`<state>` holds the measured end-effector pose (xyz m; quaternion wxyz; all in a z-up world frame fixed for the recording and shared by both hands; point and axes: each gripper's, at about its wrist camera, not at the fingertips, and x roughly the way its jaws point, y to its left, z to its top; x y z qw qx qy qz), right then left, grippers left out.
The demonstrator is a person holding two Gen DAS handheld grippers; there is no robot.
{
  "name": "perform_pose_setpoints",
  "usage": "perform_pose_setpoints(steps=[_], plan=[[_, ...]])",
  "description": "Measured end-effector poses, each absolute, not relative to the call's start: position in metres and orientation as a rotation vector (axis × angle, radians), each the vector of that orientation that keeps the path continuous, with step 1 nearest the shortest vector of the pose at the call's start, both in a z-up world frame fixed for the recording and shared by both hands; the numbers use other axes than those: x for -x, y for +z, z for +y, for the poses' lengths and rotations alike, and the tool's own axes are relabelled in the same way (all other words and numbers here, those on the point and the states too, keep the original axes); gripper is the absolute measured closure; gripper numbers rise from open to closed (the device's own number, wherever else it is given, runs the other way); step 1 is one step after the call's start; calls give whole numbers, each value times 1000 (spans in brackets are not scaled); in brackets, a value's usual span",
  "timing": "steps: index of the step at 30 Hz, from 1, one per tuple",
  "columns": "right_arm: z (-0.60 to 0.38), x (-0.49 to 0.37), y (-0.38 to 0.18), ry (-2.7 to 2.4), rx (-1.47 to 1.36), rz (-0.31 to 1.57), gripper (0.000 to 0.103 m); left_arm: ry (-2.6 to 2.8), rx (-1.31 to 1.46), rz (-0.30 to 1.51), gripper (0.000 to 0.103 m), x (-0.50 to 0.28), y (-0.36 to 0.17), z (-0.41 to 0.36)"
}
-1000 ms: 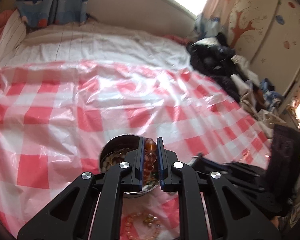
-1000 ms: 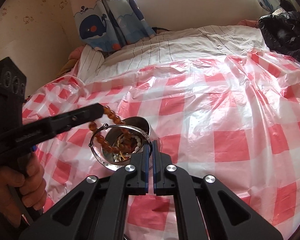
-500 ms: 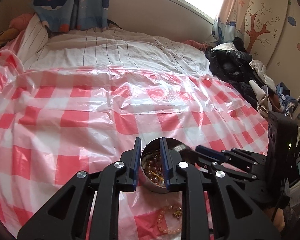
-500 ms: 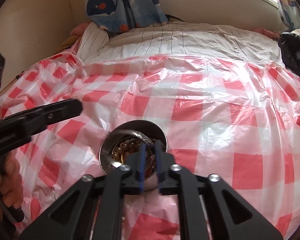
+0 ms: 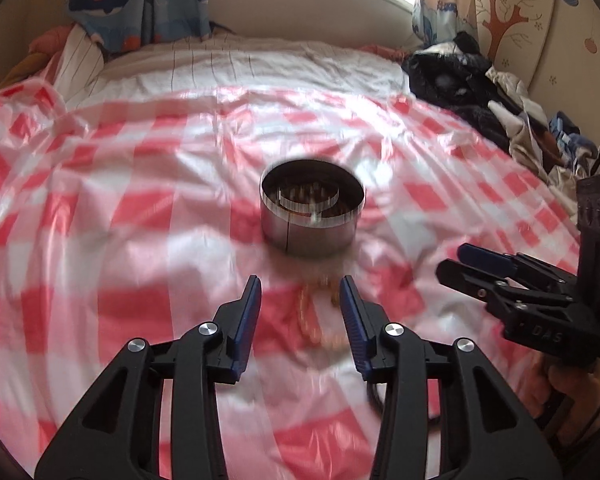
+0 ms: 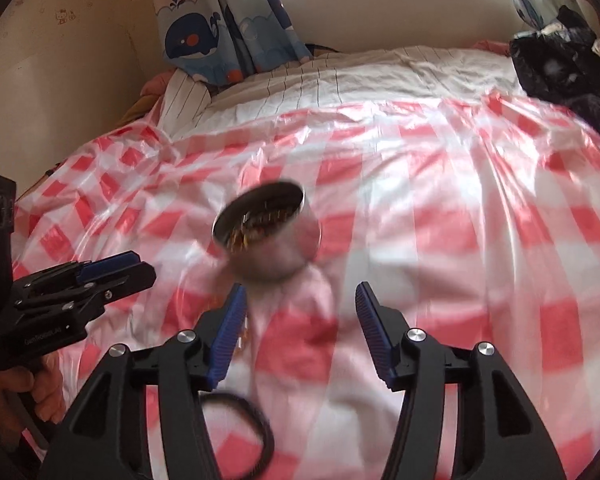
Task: Organize jewelry
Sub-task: 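Grasp the black braided bracelet with the right tool while the left tool approaches the pearl bracelet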
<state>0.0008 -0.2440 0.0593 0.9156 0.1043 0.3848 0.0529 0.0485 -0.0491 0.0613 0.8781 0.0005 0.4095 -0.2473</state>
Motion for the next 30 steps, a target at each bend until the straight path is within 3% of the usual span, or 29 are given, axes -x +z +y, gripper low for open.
perform_pose_setpoints(steps=[7,9,13,30], plan=[[-234,42,41,130,-237,826,45,-477,34,893,64,-6,35,-32],[-233,45,28,132,-265,867,45,-475,45,882,55,4,33,-28],[-229,44,15,130,-301,879,38,-460,94,876,52,20,16,-18],[-207,51,6,99,-190,843,27,-423,-41,689,39,76,10,-20]])
